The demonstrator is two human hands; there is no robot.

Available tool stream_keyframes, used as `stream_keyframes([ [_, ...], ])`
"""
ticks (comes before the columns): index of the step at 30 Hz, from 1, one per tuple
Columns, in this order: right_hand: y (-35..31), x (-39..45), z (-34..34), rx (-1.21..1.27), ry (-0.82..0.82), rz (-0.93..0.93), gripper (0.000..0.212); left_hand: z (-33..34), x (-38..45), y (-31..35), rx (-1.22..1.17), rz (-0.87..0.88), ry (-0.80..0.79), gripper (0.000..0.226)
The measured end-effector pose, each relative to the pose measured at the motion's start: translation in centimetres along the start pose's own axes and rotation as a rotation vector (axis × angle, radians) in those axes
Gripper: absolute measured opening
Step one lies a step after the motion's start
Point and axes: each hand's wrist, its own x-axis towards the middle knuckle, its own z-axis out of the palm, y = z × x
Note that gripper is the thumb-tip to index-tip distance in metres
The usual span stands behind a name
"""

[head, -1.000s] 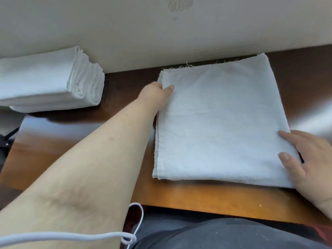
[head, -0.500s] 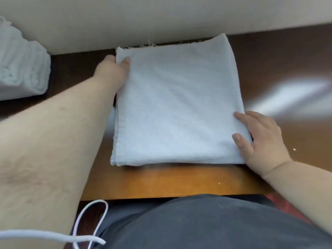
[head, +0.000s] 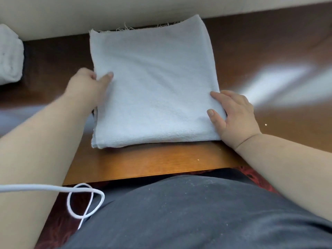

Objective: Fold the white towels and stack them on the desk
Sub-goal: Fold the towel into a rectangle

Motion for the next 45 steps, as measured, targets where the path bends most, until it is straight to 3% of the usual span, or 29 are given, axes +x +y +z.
stream_keyframes([
  [5, 0.2, -0.1, 0.1, 0.012, 0.007, 0.005, 0.065, 1.7, -5.9, -2.7, 0.025, -0.027, -0.077, 0.040],
  [13, 0.0, 0.0, 0.0, 0.014, 0.015, 0.012, 0.064, 1.2, -5.2, -3.2, -0.024, -0.027, -0.070, 0.044],
  [19, -0.9, -0.1, 0.1, 0.011, 0.003, 0.026, 0.066, 1.0, -9.0, -5.8, 0.006, -0.149, 0.012, 0.054],
  [24, -0.3, 0.1, 0.0, -0.001, -0.028, 0.045, 0.061, 2.5, -12.6, -7.5, 0.051, 0.036, 0.033, 0.047],
  [28, -0.3, 0.1, -0.5, 0.097, -0.051, 0.103, 0.052, 2.5, -12.7, -7.5, 0.013, 0.039, 0.058, 0.042],
  [32, -1.1, -0.6, -0.9, 0.256, -0.018, 0.274, 0.050, 2.8, -12.6, -7.7, 0.000, 0.031, 0.008, 0.039],
  [36, -1.3, -1.6, -0.5, 0.295, -0.085, 0.347, 0.047, 2.7, -12.6, -7.8, 0.007, 0.035, 0.006, 0.047],
  [39, -1.6, -1.3, -1.5, 0.342, -0.140, 0.397, 0.052, 2.6, -13.1, -7.9, 0.070, 0.045, -0.038, 0.050],
  [42, -2.7, 0.5, -2.7, 0.386, -0.183, 0.414, 0.059, 1.9, -13.0, -7.4, 0.000, -0.042, -0.055, 0.037],
  [44, -3.6, 3.8, -3.0, 0.392, -0.174, 0.394, 0.062, 1.4, -12.9, -6.6, -0.069, -0.027, 0.047, 0.044],
  [45, -3.9, 6.1, -3.1, 0.380, -0.171, 0.378, 0.065, 1.4, -13.0, -6.0, -0.021, 0.076, 0.131, 0.049],
])
